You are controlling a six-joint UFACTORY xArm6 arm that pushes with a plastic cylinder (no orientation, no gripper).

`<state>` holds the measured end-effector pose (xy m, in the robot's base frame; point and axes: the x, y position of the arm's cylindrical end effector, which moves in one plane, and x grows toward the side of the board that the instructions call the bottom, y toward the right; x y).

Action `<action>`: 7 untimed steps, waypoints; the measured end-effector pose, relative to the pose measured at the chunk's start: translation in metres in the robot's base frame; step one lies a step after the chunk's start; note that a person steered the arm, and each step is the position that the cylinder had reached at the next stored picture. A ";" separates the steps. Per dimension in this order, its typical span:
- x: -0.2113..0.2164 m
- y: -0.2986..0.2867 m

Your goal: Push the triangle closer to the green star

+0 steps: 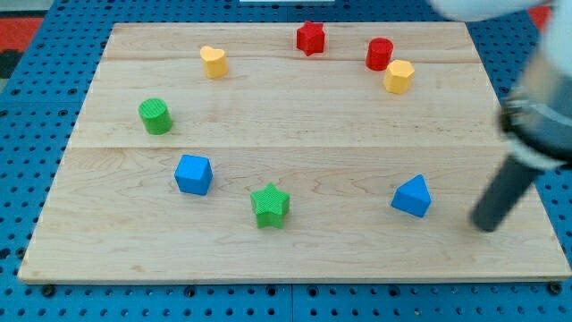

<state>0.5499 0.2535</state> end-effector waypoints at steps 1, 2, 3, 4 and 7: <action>-0.026 -0.027; -0.027 -0.117; -0.027 -0.195; -0.027 -0.191; -0.011 -0.005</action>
